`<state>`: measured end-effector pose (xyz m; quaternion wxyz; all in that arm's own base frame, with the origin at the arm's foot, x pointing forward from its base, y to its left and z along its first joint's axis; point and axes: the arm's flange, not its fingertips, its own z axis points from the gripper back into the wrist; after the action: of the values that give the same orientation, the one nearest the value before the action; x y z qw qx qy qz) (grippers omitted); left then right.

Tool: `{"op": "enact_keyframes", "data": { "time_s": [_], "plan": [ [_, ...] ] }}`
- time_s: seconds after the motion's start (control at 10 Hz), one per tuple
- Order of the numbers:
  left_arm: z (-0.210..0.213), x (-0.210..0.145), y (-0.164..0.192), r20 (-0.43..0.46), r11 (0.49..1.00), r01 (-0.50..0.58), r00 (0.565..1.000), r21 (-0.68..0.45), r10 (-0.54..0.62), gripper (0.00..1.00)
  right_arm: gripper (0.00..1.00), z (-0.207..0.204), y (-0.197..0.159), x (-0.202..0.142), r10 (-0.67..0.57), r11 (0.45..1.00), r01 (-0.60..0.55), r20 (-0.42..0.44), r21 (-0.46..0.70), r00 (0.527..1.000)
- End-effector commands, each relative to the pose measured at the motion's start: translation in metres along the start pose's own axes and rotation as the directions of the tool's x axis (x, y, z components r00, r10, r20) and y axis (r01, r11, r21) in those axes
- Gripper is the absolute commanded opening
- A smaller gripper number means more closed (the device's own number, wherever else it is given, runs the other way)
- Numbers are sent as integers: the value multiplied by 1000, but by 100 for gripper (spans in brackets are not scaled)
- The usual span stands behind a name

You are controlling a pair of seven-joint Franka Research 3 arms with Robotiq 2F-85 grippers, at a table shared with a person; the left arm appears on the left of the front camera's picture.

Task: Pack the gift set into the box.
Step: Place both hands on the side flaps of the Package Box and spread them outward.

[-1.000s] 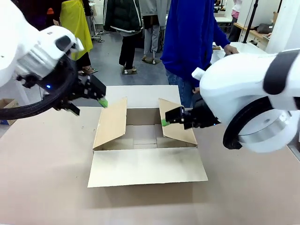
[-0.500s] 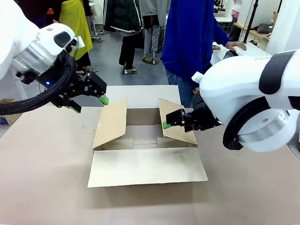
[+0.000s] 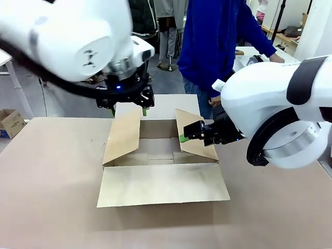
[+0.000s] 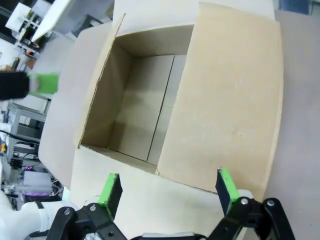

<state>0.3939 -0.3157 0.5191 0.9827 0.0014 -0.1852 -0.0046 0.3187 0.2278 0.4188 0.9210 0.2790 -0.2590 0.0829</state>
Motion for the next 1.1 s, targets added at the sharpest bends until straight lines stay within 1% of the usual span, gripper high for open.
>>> {"op": "enact_keyframes", "data": {
  "time_s": [0.0,0.1,0.2,0.4,0.5,0.6,0.9,1.0],
  "plan": [
    [-12,24,-40,-95,996,-6,995,94,15,100,100,1,1,0,-2,1000,2,13,-4,1000],
    [-28,33,-51,-126,993,-22,991,113,37,100,100,1,1,0,-2,1000,2,13,-4,1000],
    [-39,36,-56,-126,990,-51,990,132,68,100,100,1,1,0,-2,1000,2,13,-4,1000],
    [-54,33,-57,-121,984,-79,988,157,99,100,100,1,1,0,-2,1000,2,13,-4,1000],
    [-60,31,-56,-99,983,-92,989,157,108,100,100,1,1,0,-2,1000,2,13,-4,1000],
    [-74,24,-53,-51,978,-101,992,184,112,100,100,1,1,0,-2,1000,2,13,-4,1000],
    [-81,23,-53,-60,978,-82,994,190,95,100,100,1,1,0,-2,1000,2,13,-4,1000],
    [-86,24,-53,-57,977,-93,993,190,106,100,100,1,1,0,-2,1000,2,13,-4,1000]
  ]
}}
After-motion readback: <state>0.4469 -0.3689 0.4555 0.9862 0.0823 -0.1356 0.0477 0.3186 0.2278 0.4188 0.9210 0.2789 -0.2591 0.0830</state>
